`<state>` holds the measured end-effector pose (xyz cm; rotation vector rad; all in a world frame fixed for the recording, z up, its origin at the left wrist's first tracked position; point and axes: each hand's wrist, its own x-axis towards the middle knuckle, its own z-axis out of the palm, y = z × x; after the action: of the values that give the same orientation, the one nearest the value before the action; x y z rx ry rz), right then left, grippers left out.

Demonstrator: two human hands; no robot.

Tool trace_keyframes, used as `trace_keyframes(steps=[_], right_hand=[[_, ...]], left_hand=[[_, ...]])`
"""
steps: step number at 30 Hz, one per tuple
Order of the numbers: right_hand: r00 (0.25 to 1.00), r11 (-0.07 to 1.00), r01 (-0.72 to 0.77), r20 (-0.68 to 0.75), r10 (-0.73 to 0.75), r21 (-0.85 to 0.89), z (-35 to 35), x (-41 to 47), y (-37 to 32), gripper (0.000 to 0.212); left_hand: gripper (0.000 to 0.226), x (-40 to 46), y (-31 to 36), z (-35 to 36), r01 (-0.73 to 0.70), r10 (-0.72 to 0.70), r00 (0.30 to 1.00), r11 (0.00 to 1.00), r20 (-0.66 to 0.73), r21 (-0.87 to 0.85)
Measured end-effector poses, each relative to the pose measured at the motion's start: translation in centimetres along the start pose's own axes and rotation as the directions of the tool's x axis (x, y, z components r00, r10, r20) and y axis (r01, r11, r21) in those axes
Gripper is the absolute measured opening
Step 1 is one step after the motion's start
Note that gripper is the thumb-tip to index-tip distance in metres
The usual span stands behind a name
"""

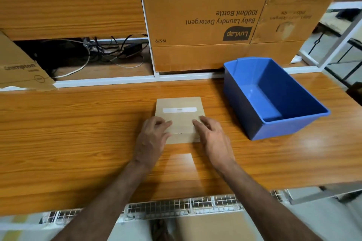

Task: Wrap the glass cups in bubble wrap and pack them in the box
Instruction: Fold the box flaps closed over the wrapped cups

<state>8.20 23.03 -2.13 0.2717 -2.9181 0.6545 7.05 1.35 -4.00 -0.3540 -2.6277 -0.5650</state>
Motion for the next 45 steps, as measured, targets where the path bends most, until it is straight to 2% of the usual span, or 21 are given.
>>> trace_keyframes(steps=[2,5,9,16,20,23,25,28,34,40,45], right_hand=[[1.000,1.000,0.012,0.003,-0.012,0.009,0.2,0.0,0.3,0.060],[1.000,0.993,-0.023,0.021,0.021,0.117,0.1,0.1,0.5,0.050],[0.999,0.987,-0.044,-0.015,0.047,0.155,0.3,0.4,0.5,0.052],[0.997,0.990,-0.066,-0.020,0.069,0.126,0.9,0.8,0.7,0.049],[1.000,1.000,-0.024,0.008,0.023,0.019,0.6,0.8,0.6,0.052],[0.998,0.989,0.061,0.026,-0.058,-0.134,0.6,0.5,0.2,0.056],[0.994,0.969,0.109,0.032,-0.104,-0.221,1.3,0.5,0.0,0.059],[0.989,0.957,0.144,0.050,-0.136,-0.252,2.5,0.5,0.2,0.067],[0.982,0.952,0.185,0.093,-0.167,-0.244,3.7,-0.6,0.6,0.073],[0.979,0.960,0.169,0.151,-0.137,-0.222,3.6,-0.4,1.0,0.077],[0.968,0.950,0.210,0.183,-0.170,-0.232,3.4,-0.3,1.2,0.085]], left_hand=[[0.044,-0.2,0.0,-0.2,0.011,-0.010,1.000,0.999,0.009,-0.037],[0.037,-0.1,0.4,-0.7,0.041,-0.040,0.999,0.996,0.018,-0.080],[0.031,0.7,0.5,-1.2,0.067,-0.064,0.998,0.991,0.023,-0.115],[0.027,0.3,0.2,-0.8,0.073,-0.070,0.997,0.989,0.029,-0.129],[0.025,0.3,0.0,-0.2,0.058,-0.057,0.998,0.993,0.012,-0.104],[0.023,-0.1,0.0,0.2,0.016,-0.017,1.000,1.000,-0.015,-0.007],[0.027,-0.4,-0.1,0.9,-0.029,0.030,1.000,0.996,-0.008,0.080],[0.047,-1.0,-0.3,2.3,-0.085,0.073,0.994,0.982,0.076,0.171],[0.067,-2.5,-0.2,3.8,-0.070,0.027,0.981,0.972,0.190,0.225],[0.072,-2.4,-0.2,4.1,-0.055,-0.014,0.966,0.964,0.258,0.259],[0.075,-2.1,1.7,2.5,-0.004,-0.075,0.952,0.966,0.296,0.258]])
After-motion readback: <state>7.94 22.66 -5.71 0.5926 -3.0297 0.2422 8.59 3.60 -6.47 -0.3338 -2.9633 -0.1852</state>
